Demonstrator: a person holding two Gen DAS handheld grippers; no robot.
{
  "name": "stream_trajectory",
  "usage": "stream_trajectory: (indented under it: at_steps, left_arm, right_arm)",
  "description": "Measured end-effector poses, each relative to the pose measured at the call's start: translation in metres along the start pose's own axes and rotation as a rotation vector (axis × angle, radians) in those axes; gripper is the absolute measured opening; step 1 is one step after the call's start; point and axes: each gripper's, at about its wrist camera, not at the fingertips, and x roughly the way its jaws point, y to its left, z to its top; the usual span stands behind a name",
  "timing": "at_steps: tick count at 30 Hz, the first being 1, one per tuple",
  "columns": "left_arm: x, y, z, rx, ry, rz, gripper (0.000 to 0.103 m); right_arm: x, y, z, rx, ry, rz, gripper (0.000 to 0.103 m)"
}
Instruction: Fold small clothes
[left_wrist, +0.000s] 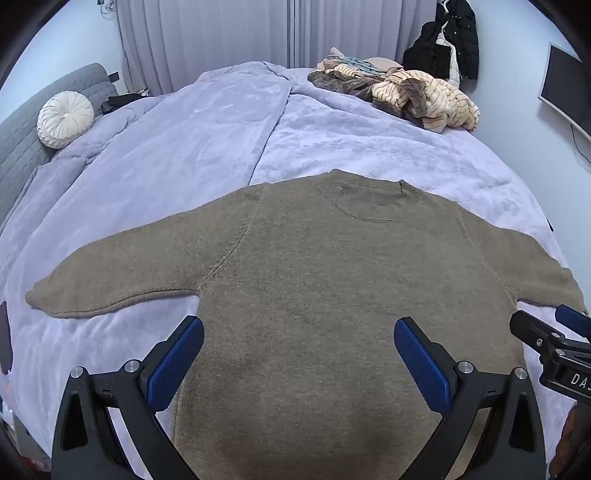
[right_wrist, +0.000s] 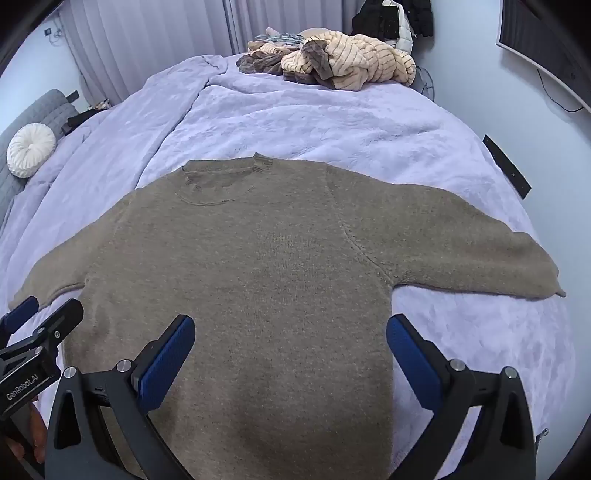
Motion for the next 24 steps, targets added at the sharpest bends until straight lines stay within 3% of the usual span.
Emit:
stream_trajectory:
  at_steps: [9, 24]
  left_arm:
    - [-0.003, -0.004, -0.001, -0.001, -0.006, 0.003, 0.103]
    - [0.0, -0.001, -0.003, -0.009, -0.007, 0.011, 0.103]
  right_arm:
    - [-0.003, -0.026, 0.016, -0.006, -0.011, 0.005, 0.103]
    - [-0.004, -0.025, 0.014, -0.003, -0.019, 0.001, 0.103]
